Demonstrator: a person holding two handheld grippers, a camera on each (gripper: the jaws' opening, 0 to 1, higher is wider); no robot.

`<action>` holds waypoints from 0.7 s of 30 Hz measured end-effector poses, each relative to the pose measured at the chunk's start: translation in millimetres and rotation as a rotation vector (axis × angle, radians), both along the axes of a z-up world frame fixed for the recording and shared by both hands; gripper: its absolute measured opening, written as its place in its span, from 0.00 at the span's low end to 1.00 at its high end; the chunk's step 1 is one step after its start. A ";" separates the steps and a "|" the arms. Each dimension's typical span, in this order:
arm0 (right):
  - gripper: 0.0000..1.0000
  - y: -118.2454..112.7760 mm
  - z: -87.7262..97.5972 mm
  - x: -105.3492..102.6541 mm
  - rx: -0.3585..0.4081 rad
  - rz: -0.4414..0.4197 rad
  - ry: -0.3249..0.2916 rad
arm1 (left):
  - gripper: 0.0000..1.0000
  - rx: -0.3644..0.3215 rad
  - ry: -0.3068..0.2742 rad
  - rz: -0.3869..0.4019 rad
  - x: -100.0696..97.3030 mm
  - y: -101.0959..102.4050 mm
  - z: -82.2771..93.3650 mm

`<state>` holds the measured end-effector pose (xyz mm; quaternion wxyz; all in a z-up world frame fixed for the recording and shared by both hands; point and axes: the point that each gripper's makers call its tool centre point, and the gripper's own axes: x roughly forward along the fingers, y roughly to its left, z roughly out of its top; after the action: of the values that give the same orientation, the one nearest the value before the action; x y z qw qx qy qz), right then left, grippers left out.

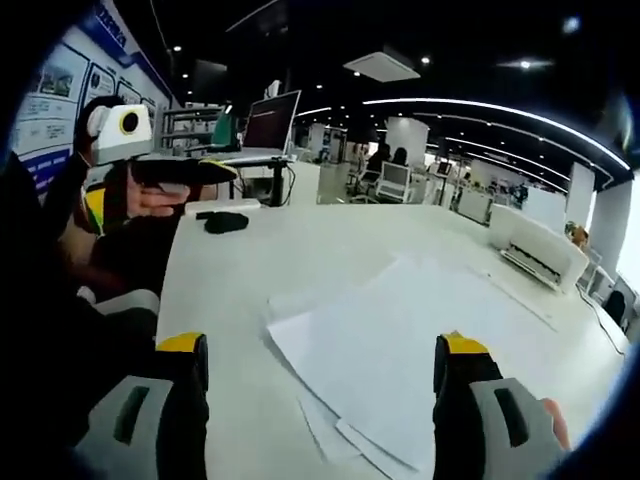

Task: Organize the stack of printing papers by aligning and flattening the scattered papers on the table

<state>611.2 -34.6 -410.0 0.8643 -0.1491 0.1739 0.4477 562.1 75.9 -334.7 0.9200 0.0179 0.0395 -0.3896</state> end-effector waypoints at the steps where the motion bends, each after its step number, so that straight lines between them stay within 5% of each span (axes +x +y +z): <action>1: 0.89 1.5 0.2 -0.5 0.008 0.005 0.005 | 0.97 0.000 -0.001 -0.001 -0.1 -0.1 0.2; 21: 0.88 12.7 -12.3 1.4 -0.013 0.026 0.022 | 0.97 -0.001 0.003 0.003 -0.3 0.3 -1.6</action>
<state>612.6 -21.9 -422.3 0.8555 -0.1522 0.1842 0.4594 561.8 76.2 -336.3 0.9205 0.0168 0.0405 -0.3883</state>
